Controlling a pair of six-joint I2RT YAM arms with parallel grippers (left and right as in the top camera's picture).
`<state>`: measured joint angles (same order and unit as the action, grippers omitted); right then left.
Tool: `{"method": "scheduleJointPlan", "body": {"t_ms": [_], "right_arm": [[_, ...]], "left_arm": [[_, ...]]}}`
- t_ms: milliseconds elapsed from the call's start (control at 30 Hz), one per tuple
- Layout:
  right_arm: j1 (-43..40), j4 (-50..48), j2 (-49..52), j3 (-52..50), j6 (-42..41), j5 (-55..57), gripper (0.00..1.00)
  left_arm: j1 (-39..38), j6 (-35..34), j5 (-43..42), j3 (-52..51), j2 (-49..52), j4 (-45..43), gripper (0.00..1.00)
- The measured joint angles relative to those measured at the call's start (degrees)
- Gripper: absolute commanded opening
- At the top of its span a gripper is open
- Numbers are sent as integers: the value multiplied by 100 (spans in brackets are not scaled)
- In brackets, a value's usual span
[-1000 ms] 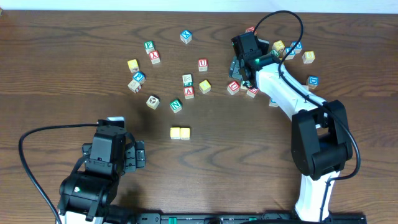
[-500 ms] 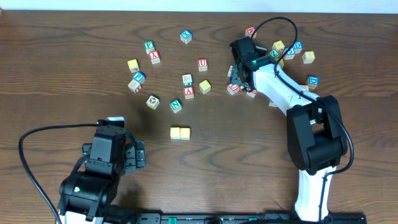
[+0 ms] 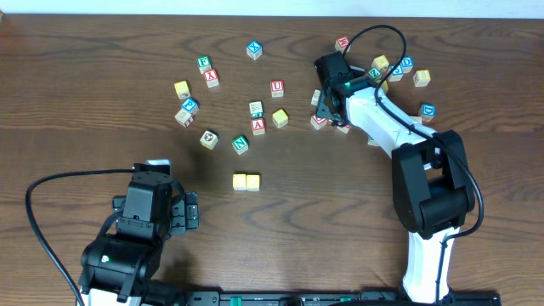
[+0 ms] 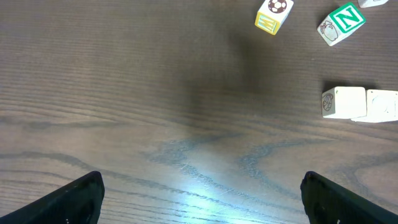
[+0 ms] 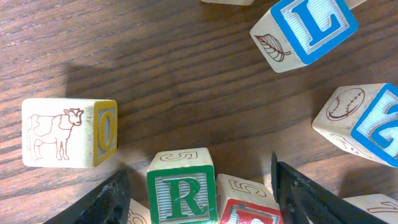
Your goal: Spell out CORL
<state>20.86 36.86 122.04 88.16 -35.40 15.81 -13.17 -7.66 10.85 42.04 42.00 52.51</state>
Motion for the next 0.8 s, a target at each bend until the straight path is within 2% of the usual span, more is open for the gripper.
{"method": "scheduleJointPlan", "body": {"t_ms": [800], "right_arm": [[0,-459,0,-46,7,-48,69]], "left_arm": [[0,-2,0,0,0,0,99]]}}
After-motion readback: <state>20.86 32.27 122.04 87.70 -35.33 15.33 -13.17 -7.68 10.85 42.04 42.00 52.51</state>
